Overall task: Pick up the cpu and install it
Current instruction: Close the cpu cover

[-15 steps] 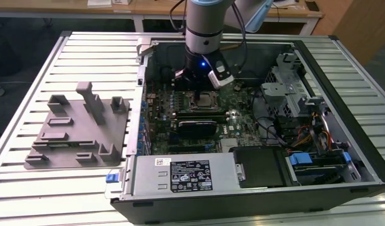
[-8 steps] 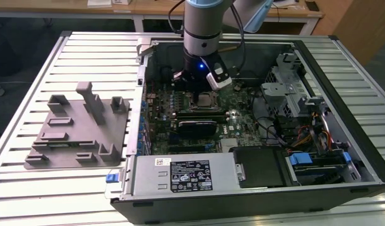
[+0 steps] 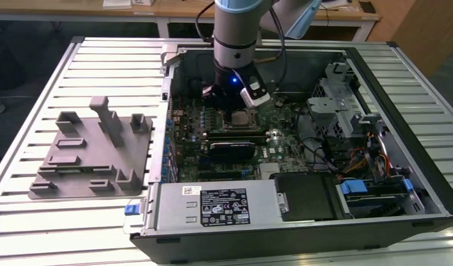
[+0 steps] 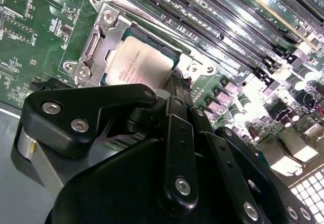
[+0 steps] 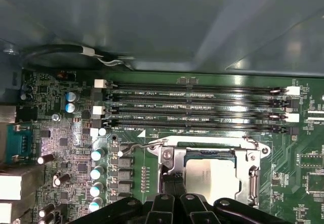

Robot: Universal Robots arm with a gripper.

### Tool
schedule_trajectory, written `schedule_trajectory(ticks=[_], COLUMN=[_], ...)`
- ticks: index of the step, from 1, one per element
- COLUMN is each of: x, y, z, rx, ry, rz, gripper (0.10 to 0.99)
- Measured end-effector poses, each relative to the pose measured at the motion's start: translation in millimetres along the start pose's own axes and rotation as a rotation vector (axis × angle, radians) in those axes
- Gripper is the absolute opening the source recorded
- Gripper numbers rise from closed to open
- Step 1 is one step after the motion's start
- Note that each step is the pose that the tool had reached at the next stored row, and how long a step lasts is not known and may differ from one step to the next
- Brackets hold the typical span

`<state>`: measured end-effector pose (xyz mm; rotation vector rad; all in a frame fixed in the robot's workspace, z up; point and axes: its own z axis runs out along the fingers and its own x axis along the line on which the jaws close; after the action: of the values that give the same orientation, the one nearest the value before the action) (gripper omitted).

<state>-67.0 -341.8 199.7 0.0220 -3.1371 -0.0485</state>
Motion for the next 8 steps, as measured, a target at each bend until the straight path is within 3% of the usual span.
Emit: schedule_trajectory(ticks=[8], x=[0.1], y=[-0.1], z=[1.8], rx=[0.0], ry=[0.0003], rz=[0.0], gripper=[0.106])
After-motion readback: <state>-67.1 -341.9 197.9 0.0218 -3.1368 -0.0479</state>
